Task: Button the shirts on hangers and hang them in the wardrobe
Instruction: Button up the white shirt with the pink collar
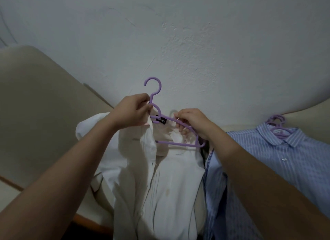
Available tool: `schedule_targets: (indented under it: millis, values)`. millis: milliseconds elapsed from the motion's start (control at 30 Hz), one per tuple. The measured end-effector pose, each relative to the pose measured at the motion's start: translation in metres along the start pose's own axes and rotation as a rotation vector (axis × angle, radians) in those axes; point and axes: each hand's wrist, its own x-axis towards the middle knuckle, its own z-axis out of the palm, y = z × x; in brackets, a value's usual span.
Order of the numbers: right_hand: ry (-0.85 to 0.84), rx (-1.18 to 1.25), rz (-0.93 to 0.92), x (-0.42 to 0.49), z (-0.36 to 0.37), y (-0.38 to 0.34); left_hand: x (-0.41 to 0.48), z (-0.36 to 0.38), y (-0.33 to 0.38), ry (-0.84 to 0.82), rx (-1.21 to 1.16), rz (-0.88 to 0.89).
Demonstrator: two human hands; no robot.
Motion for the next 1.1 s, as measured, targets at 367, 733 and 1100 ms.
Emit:
schedule_targets:
  millis: [367, 733, 1100]
  values:
    - [-0.142, -0.852, 0.205, 0.035, 0.005, 0.005, -0.031, -0.023, 0.004, 0.019, -0.005, 0.242]
    - [0.090, -1.128, -0.130, 0.002, -0.033, 0.002, -0.037, -0.036, -0.027, 0.145, -0.058, 0.093]
    - [0.179, -1.072, -0.269, -0.049, -0.037, -0.054, -0.035, -0.034, -0.023, 0.252, -0.007, 0.051]
